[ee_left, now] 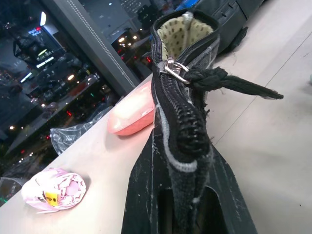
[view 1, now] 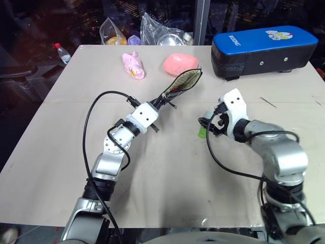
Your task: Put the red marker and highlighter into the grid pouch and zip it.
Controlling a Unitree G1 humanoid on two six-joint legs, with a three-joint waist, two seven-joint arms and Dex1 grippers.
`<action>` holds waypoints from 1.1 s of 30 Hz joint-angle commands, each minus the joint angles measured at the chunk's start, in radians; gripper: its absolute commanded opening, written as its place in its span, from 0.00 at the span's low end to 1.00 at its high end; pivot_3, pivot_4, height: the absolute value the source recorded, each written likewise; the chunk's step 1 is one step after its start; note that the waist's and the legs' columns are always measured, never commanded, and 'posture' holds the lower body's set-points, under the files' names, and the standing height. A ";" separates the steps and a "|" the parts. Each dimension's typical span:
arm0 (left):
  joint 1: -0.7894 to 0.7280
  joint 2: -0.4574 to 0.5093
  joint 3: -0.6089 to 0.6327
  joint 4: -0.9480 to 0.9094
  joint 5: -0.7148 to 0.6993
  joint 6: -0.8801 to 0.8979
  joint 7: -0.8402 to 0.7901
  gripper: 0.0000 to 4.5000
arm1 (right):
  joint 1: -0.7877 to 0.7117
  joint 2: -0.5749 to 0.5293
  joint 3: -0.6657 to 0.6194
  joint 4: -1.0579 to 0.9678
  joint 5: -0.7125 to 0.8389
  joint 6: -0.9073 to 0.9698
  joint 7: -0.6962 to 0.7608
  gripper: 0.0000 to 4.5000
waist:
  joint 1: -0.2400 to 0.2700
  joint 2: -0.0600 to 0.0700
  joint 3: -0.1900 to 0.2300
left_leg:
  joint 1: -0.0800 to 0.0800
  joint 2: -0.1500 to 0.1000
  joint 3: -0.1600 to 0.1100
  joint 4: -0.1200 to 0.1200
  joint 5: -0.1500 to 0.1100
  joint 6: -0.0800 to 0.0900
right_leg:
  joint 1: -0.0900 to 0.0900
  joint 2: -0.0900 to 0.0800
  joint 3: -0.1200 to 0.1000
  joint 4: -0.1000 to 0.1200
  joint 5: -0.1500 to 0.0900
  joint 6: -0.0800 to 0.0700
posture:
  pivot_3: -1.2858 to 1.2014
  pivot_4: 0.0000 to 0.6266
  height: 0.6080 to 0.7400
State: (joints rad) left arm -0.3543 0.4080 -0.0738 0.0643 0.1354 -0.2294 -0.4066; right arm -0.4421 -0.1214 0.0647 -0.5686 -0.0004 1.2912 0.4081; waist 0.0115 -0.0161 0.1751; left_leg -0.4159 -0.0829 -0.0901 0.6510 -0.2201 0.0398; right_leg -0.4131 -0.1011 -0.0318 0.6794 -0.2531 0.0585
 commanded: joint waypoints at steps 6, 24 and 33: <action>0.005 0.007 0.008 -0.048 -0.012 -0.019 0.002 0.00 | 0.103 0.072 0.058 0.064 -0.030 -0.040 -0.183 0.84 | -0.002 0.000 0.000 | 0.000 0.000 0.000 0.000 0.000 0.000 | 0.000 0.001 0.000 0.000 0.000 0.000 | 0.52 0.24 0.96; -0.006 -0.005 -0.010 -0.028 -0.002 -0.031 0.005 0.00 | 0.065 0.103 0.065 0.160 0.025 -0.093 -0.226 0.64 | -0.019 0.000 -0.001 | 0.002 0.000 0.000 0.000 0.000 0.001 | 0.001 0.002 0.000 0.000 0.000 0.000 | 0.52 0.24 0.96; 0.003 -0.003 -0.015 -0.031 -0.001 -0.036 -0.001 0.00 | 0.046 -0.038 0.081 0.109 0.047 -0.170 -0.162 0.19 | -0.022 0.000 -0.001 | 0.001 0.000 0.000 -0.001 0.000 0.000 | 0.000 0.002 0.000 0.000 0.000 0.000 | 0.52 0.24 0.96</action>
State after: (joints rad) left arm -0.3466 0.4032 -0.0895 0.0618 0.1357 -0.2394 -0.4101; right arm -0.3746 -0.1122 0.1587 -0.4096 0.0432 1.1688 0.2165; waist -0.0107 -0.0161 0.1743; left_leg -0.4149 -0.0828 -0.0900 0.6497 -0.2203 0.0404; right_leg -0.4126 -0.0993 -0.0318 0.6788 -0.2531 0.0585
